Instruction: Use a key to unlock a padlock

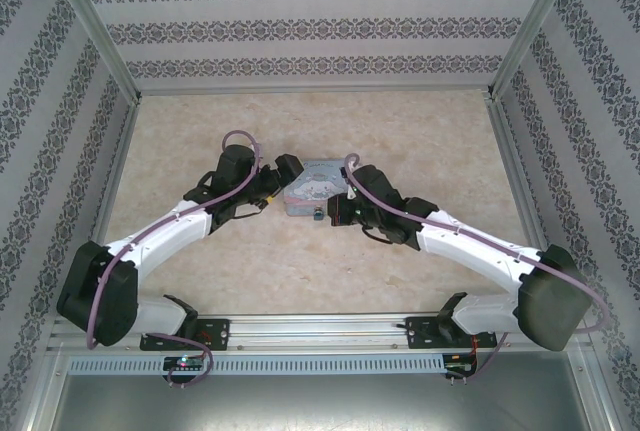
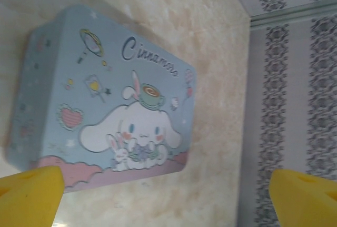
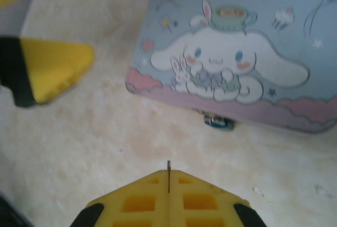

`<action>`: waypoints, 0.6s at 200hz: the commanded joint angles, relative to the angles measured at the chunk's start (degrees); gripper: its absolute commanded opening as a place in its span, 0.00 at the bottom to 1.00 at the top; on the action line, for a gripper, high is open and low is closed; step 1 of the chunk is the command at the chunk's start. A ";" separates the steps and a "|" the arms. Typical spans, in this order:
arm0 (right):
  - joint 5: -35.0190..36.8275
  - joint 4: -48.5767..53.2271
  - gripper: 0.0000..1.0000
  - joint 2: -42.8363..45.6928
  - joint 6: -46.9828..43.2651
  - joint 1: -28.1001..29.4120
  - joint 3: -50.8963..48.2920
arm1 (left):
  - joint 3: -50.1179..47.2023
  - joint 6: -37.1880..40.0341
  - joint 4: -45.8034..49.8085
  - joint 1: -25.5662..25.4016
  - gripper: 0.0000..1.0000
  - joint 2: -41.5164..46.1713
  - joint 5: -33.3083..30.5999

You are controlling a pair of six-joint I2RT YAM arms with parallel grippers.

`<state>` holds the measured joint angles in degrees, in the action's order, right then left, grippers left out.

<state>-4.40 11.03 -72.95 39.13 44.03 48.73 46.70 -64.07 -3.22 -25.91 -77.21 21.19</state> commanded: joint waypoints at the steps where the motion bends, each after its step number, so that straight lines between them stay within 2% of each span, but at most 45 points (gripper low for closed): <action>1: 1.72 -2.60 0.00 1.36 2.70 -0.68 2.88 | -1.13 -13.31 -7.66 -0.72 0.98 -0.65 2.90; 49: 5.00 -5.30 0.00 1.57 5.63 -0.93 4.83 | -4.44 -30.34 -13.81 -2.19 0.86 -1.06 1.88; 96: 5.45 -7.42 0.00 0.45 7.33 -0.93 6.23 | -5.15 -37.40 -19.70 -4.53 0.74 -3.19 0.62; 120: 5.36 -8.93 0.00 -0.24 8.44 -0.95 6.34 | -4.91 -39.93 -23.51 -5.96 0.71 -5.35 0.40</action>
<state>-0.45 5.21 -72.49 45.50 43.59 53.25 41.74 -97.78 -19.44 -30.13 -80.73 22.44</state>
